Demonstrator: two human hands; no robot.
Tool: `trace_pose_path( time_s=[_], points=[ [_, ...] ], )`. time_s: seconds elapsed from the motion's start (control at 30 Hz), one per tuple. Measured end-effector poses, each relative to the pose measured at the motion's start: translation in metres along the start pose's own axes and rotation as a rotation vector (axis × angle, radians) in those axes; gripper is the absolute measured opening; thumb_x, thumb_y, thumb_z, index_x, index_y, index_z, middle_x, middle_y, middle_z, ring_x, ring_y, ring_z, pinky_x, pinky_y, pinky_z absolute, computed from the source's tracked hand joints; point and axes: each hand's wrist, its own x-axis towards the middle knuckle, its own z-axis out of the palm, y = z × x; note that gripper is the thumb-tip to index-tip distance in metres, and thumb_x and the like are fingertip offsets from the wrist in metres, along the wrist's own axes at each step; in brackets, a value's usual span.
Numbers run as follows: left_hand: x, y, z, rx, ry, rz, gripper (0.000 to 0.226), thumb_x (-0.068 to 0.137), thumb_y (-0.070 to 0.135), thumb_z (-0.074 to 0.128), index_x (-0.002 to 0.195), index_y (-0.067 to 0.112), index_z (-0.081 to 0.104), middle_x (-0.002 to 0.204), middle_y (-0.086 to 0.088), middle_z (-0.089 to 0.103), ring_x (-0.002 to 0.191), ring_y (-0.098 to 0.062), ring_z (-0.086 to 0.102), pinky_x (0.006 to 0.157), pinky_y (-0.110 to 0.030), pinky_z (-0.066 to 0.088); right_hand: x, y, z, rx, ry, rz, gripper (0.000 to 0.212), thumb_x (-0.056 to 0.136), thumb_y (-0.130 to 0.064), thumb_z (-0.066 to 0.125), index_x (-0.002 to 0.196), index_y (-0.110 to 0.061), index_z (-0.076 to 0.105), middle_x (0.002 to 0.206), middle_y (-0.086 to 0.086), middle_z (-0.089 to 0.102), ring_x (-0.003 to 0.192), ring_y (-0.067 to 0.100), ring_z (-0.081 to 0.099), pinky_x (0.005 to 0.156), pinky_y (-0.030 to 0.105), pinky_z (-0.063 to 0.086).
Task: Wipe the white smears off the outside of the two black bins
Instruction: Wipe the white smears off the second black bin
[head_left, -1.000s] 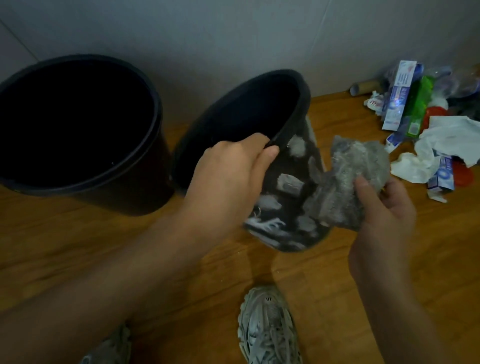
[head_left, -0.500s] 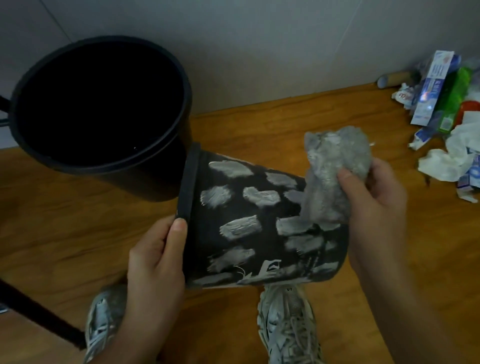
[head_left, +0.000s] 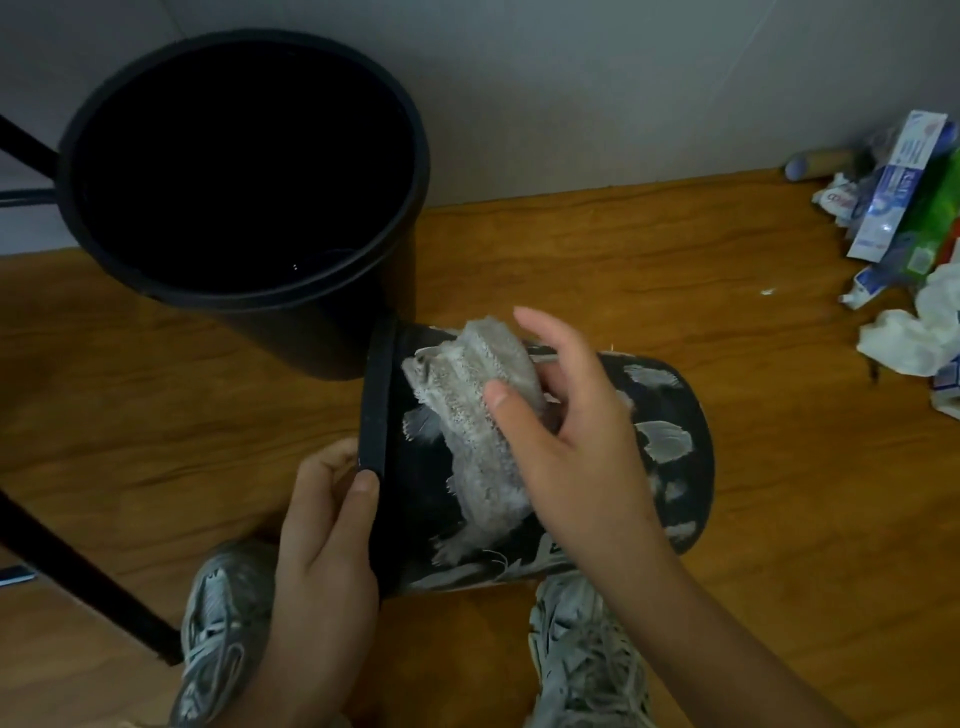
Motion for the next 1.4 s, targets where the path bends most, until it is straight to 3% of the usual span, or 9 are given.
trace_pose_path(
  time_s=[0.17,0.3,0.4,0.5,0.73,0.9,1.07,1.17,1.4],
  points=[
    [0.003,0.018,0.007,-0.096,-0.019,-0.064,0.037,0.097,0.014,0.046,0.119,0.042,0.053,0.107,0.004,0.066,0.094,-0.011,0.066,0.074,-0.030,0.049,0.002,0.022,-0.007,-0.671,0.134,-0.175,0.041,0.098,-0.033,0.052,0.139,-0.033,0.045,0.114,-0.011,0.060,0.093,0.002,0.055,0.065,0.008,0.036],
    [0.021,0.033,0.010,0.062,-0.112,0.075,0.048,0.096,0.034,0.048,0.138,0.051,0.031,0.102,0.028,0.059,0.095,0.008,0.060,0.078,-0.022,0.048,0.007,0.025,-0.008,-0.723,0.154,-0.155,0.040,0.093,-0.050,0.051,0.129,-0.034,0.051,0.108,-0.010,0.058,0.081,0.004,0.054,0.057,0.014,0.036],
    [0.031,0.037,0.017,0.193,-0.168,0.169,0.050,0.098,0.033,0.044,0.143,0.046,0.027,0.119,0.039,0.045,0.107,0.025,0.044,0.090,-0.008,0.041,0.012,0.022,-0.002,-0.830,0.163,-0.160,0.053,0.087,-0.064,0.048,0.127,-0.029,0.051,0.112,-0.005,0.054,0.087,0.010,0.055,0.059,0.024,0.031],
    [0.036,0.034,0.020,0.220,-0.142,0.192,0.046,0.101,0.024,0.041,0.145,0.035,0.033,0.108,0.042,0.040,0.092,0.037,0.039,0.070,0.008,0.033,0.012,0.021,0.004,-0.912,0.173,-0.194,0.054,0.087,-0.058,0.048,0.129,-0.025,0.051,0.112,0.000,0.054,0.089,0.016,0.057,0.061,0.025,0.032],
    [0.036,0.027,0.019,0.227,-0.145,0.225,0.040,0.101,0.021,0.041,0.139,0.034,0.040,0.105,0.036,0.047,0.092,0.033,0.043,0.068,0.007,0.035,0.015,0.030,0.009,-0.944,0.172,-0.284,0.038,0.095,-0.032,0.045,0.130,-0.022,0.055,0.130,0.013,0.051,0.102,0.026,0.055,0.073,0.033,0.044],
    [0.051,0.030,0.018,0.213,-0.178,0.182,0.036,0.101,0.028,0.041,0.135,0.038,0.045,0.107,0.033,0.050,0.095,0.028,0.046,0.071,0.005,0.039,0.021,0.036,0.015,-0.984,0.134,-0.330,0.047,0.095,-0.044,0.040,0.128,-0.015,0.058,0.130,0.015,0.052,0.106,0.030,0.054,0.082,0.042,0.048],
    [0.057,0.031,0.018,0.154,-0.178,0.167,0.033,0.102,0.026,0.037,0.131,0.037,0.049,0.108,0.026,0.056,0.099,0.015,0.053,0.078,-0.008,0.046,0.019,0.039,0.016,-0.933,0.134,-0.519,0.037,0.094,-0.033,0.049,0.122,-0.014,0.063,0.117,0.010,0.060,0.097,0.027,0.056,0.077,0.038,0.048],
    [0.057,0.030,0.017,0.124,-0.195,0.168,0.033,0.103,0.024,0.037,0.130,0.036,0.050,0.108,0.022,0.058,0.098,0.013,0.055,0.074,-0.005,0.046,0.004,0.045,0.017,-0.883,0.066,-0.630,0.035,0.094,-0.028,0.054,0.124,-0.013,0.064,0.117,0.012,0.060,0.094,0.026,0.056,0.076,0.037,0.048],
    [0.053,0.022,0.011,0.135,-0.233,0.200,0.035,0.103,0.023,0.034,0.133,0.037,0.048,0.117,0.021,0.057,0.107,0.010,0.054,0.086,-0.009,0.045,0.025,0.038,0.023,-0.849,0.030,-0.642,0.038,0.098,-0.032,0.049,0.123,-0.007,0.065,0.123,0.012,0.060,0.112,0.024,0.051,0.094,0.030,0.042]
  ],
)
